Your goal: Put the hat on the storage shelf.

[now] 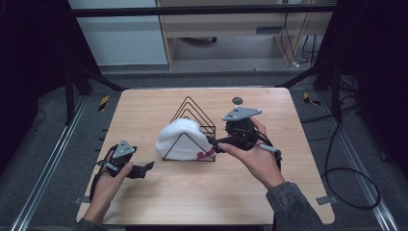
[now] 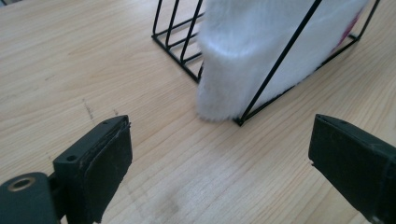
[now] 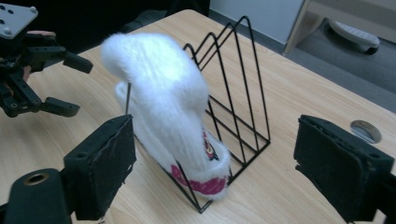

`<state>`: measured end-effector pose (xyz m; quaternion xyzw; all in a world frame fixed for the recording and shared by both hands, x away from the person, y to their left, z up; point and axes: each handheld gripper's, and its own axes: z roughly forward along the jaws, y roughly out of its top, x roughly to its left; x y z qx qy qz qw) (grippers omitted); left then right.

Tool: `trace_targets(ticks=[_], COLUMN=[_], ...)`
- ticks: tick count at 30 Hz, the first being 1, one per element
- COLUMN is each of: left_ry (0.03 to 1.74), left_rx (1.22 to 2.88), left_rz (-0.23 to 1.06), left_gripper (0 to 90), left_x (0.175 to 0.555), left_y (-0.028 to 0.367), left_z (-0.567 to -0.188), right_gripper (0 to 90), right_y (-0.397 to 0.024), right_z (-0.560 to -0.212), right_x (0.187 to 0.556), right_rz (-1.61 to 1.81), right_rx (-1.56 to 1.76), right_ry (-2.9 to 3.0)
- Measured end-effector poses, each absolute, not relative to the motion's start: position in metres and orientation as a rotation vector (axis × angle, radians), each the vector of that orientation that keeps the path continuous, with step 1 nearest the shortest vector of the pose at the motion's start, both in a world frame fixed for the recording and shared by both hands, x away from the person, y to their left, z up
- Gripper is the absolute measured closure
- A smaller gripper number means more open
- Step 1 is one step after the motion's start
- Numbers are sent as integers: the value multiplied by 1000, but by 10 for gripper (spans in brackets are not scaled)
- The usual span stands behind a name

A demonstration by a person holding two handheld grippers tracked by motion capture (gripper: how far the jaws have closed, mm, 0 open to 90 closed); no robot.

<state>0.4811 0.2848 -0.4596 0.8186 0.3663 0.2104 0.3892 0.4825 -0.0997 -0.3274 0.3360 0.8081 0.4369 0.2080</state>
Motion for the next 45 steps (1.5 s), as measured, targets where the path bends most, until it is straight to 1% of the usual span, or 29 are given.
trace_targets(ticks=[4,7,11,14,21,24,27,34,37,45], left_ry=[950,980,1024,1053,1095,1111,1102,1095,1089,1064], left_rx=[2092,2114,2124,2123,2100,2114,2131,2136,2142,2156], left_rz=[536,565,577,542,520,488,501,491,486,479], left_gripper=[51,51,51,51,51,46,33,15,6,0], left_x=[483,487,492,495,497,498,499,499,499,498], left_y=[287,290,295,298,301,302,300,300,299,299], left_z=[-464,-471,-478,-487,-501,-506,-507,-508,-508,-508], right_gripper=[90,74,71,71,88,99,102,107,107,93], right_y=[-111,-126,-139,-158,-179,-190,-195,-206,-208,-215], right_z=[-329,-333,-337,-342,-349,-357,-362,-385,-389,-422], right_x=[477,469,463,454,444,438,435,433,432,433], right_rz=[1228,1227,1223,1228,1199,1172,1166,1141,1139,1106], right_rx=[935,943,961,1004,1046,1063,1066,1098,1108,1191], right_ry=[2225,2208,2194,2174,2149,2141,2137,2135,2138,2100])
